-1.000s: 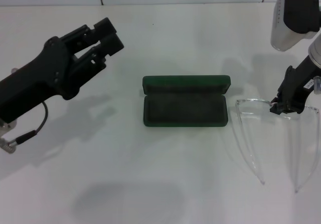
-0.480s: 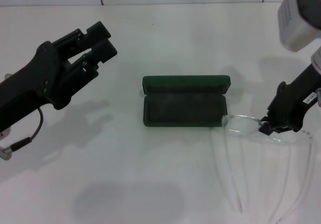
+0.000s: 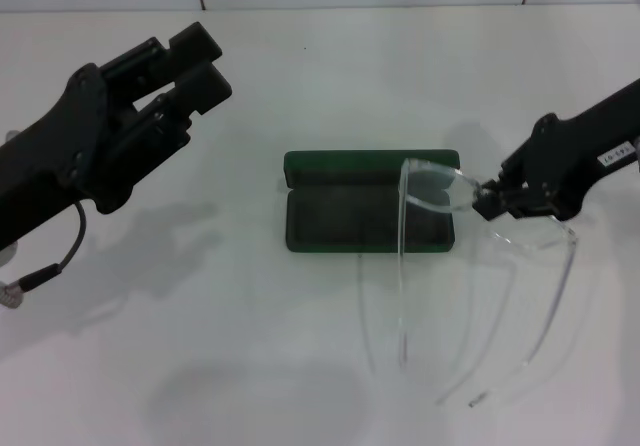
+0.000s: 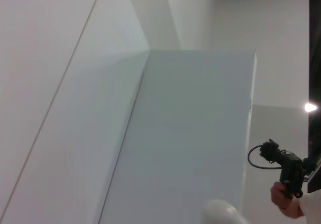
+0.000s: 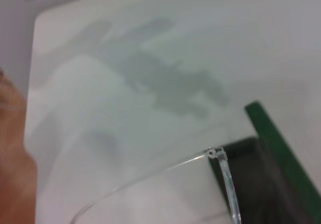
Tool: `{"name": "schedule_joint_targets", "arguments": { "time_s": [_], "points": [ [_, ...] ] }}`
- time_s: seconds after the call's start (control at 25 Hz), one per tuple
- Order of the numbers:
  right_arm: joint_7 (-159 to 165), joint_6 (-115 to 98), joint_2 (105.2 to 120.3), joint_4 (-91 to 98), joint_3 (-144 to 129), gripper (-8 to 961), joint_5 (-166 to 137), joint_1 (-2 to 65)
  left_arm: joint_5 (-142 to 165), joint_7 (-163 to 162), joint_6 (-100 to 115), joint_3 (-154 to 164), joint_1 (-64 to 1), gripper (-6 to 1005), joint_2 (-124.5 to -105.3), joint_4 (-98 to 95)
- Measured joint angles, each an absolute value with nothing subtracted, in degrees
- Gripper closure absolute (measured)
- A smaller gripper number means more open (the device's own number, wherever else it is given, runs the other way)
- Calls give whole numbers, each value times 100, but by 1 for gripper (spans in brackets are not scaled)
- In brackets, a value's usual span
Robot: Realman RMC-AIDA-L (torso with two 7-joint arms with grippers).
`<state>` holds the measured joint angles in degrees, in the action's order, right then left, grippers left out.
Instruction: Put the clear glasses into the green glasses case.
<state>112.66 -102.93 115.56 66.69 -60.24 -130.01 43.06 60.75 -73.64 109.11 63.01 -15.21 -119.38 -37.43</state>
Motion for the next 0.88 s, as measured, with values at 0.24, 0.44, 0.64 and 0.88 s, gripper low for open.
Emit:
{"name": "schedule_joint_targets", "arguments": {
  "time_s": [0.24,0.44,0.64,0.88],
  "points": [
    [11062,-9690,11586,6661,-6041,873,-11959,3952,6073,-7472,10955,6330,-1582,749,-11935,-3745],
    [10217,-9235,11594,6535,-6104,874,-10251,3500,6110,-7610,10961,6347,-1780,759,-11935,-3745],
    [9626,-9233,11588,6195,-6104,874,-9290,3394,6165,-7688,10970,6363,-1973,769,-11938,-3736],
    [9236,-9272,11573,5639,-6180,875,-8942,3458,6289,-7666,10970,6372,-2177,782,-11946,-3702]
  ]
}}
